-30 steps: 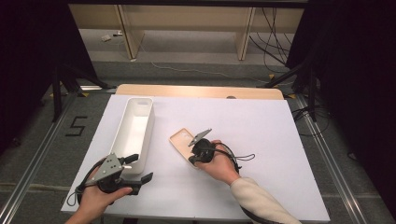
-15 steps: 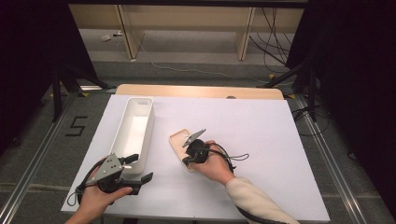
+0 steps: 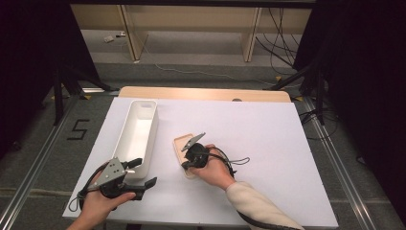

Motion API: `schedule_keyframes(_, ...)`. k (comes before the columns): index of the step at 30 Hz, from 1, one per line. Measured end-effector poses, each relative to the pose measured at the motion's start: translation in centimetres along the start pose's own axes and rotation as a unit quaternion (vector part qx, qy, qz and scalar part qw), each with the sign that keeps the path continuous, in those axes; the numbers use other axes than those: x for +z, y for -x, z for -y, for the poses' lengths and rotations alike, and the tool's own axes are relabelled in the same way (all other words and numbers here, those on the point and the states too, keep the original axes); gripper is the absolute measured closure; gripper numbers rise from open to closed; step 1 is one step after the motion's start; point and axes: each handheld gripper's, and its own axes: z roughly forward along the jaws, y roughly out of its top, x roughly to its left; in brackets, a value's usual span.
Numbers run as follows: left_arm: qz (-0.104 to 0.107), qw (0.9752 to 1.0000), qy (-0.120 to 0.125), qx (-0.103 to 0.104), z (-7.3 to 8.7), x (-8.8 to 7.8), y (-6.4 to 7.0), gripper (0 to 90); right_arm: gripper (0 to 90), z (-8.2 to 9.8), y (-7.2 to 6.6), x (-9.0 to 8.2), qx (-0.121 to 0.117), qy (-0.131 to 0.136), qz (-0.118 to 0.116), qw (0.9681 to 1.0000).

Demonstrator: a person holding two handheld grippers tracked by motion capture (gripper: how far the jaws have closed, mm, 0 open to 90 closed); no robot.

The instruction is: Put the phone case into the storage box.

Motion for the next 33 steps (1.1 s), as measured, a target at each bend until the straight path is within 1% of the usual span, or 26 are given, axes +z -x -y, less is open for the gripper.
schedule_keyframes(1,-0.002,1.0000,-0.002,0.002,0.0,-0.1,0.0,14.9,90.0,-0.1,0.1,0.0,-0.002,0.006,0.002,1.0000)
schedule_keyframes(2,-0.002,1.0000,-0.002,0.002,0.0,-0.1,0.0,14.9,90.0,-0.1,0.1,0.0,-0.002,0.006,0.002,1.0000)
schedule_keyframes(3,-0.001,1.0000,-0.001,-0.001,0.0,0.0,0.0,14.9,90.0,-0.2,0.2,0.0,-0.001,0.009,0.005,0.9999)
schedule_keyframes(4,0.001,1.0000,0.001,-0.005,0.0,0.0,0.0,14.9,90.0,-0.5,0.6,-0.2,0.001,0.014,0.009,0.9999)
schedule_keyframes(5,0.001,1.0000,0.001,-0.005,0.0,0.0,0.0,14.9,90.0,-0.5,0.6,-0.2,0.001,0.014,0.009,0.9999)
schedule_keyframes(6,0.000,1.0000,0.001,-0.006,0.0,0.0,0.0,14.9,90.0,-0.8,1.0,-0.2,0.010,0.019,0.018,0.9996)
schedule_keyframes(7,0.000,1.0000,0.001,-0.006,0.0,0.0,0.0,14.9,90.0,-0.8,1.0,-0.2,0.010,0.019,0.018,0.9996)
schedule_keyframes(8,0.000,1.0000,0.000,-0.006,0.0,0.0,0.0,14.9,90.0,-1.1,1.6,-0.2,0.012,0.025,0.022,0.9994)
schedule_keyframes(10,0.001,1.0000,0.001,-0.006,0.0,0.0,0.0,14.9,90.0,-1.2,1.8,-0.2,0.015,0.027,0.025,0.9992)
schedule_keyframes(11,0.001,1.0000,0.001,-0.006,0.0,0.0,0.0,14.9,90.0,-1.5,2.4,-0.2,0.023,0.031,0.035,0.9986)
schedule_keyframes(13,0.001,1.0000,0.000,-0.006,0.0,0.0,0.0,14.9,90.0,-1.7,2.9,-0.1,0.024,0.029,0.048,0.9981)
schedule_keyframes(15,0.001,1.0000,0.000,-0.006,0.0,0.0,0.0,14.9,90.0,-1.8,3.2,-0.1,0.026,0.030,0.053,0.9978)
schedule_keyframes(17,0.002,1.0000,0.000,-0.006,0.0,0.0,0.0,14.9,90.0,-2.2,3.8,-0.1,0.031,0.026,0.061,0.9973)
schedule_keyframes(18,0.003,1.0000,0.000,-0.004,0.0,0.0,-0.1,14.9,90.0,-2.6,4.4,-0.1,0.036,0.028,0.070,0.9965)
schedule_keyframes(20,0.003,1.0000,0.000,-0.002,0.0,0.0,-0.1,14.9,90.0,-2.7,4.6,-0.1,0.036,0.027,0.071,0.9964)
schedule_keyframes(22,0.003,1.0000,0.001,-0.003,0.0,0.0,-0.1,14.9,90.0,-2.9,5.1,0.1,0.042,0.028,0.083,0.9953)
schedule_keyframes(23,0.004,1.0000,0.001,-0.003,0.0,0.0,-0.1,14.9,90.0,-3.2,5.5,0.1,0.040,0.023,0.092,0.9947)
schedule_keyframes(24,0.003,1.0000,0.001,-0.004,0.0,0.0,-0.1,14.9,90.0,-3.2,5.5,0.1,0.040,0.023,0.092,0.9947)
schedule_keyframes(25,0.004,1.0000,0.001,-0.004,0.0,0.0,-0.1,14.9,90.0,-3.5,5.9,0.3,0.041,0.023,0.093,0.9946)
schedule_keyframes(27,0.002,1.0000,0.001,-0.004,0.0,0.0,-0.1,14.9,90.0,-3.8,6.0,0.5,0.046,0.015,0.102,0.9936)
schedule_keyframes(28,0.002,1.0000,0.001,-0.004,0.0,0.0,-0.1,14.9,90.0,-4.0,6.2,0.6,0.044,0.015,0.104,0.9935)
schedule_keyframes(29,0.000,1.0000,0.001,-0.004,0.0,-0.1,0.0,14.9,90.0,-4.1,6.3,0.7,0.048,0.014,0.105,0.9933)
schedule_keyframes(30,0.000,1.0000,0.001,-0.004,0.0,-0.1,0.0,14.9,90.0,-4.3,6.5,0.9,0.043,0.014,0.105,0.9935)
schedule_keyframes(31,0.000,1.0000,0.001,-0.004,0.0,-0.1,0.0,14.9,90.0,-4.4,6.5,1.1,0.052,0.009,0.103,0.9932)
schedule_keyframes(32,0.000,1.0000,0.001,-0.004,0.0,-0.1,0.0,14.9,90.0,-4.5,6.6,1.3,0.043,0.009,0.109,0.9930)
schedule_keyframes(33,0.000,1.0000,0.001,-0.005,0.0,-0.1,0.0,14.9,90.0,-4.5,6.6,1.4,0.050,0.005,0.109,0.9928)
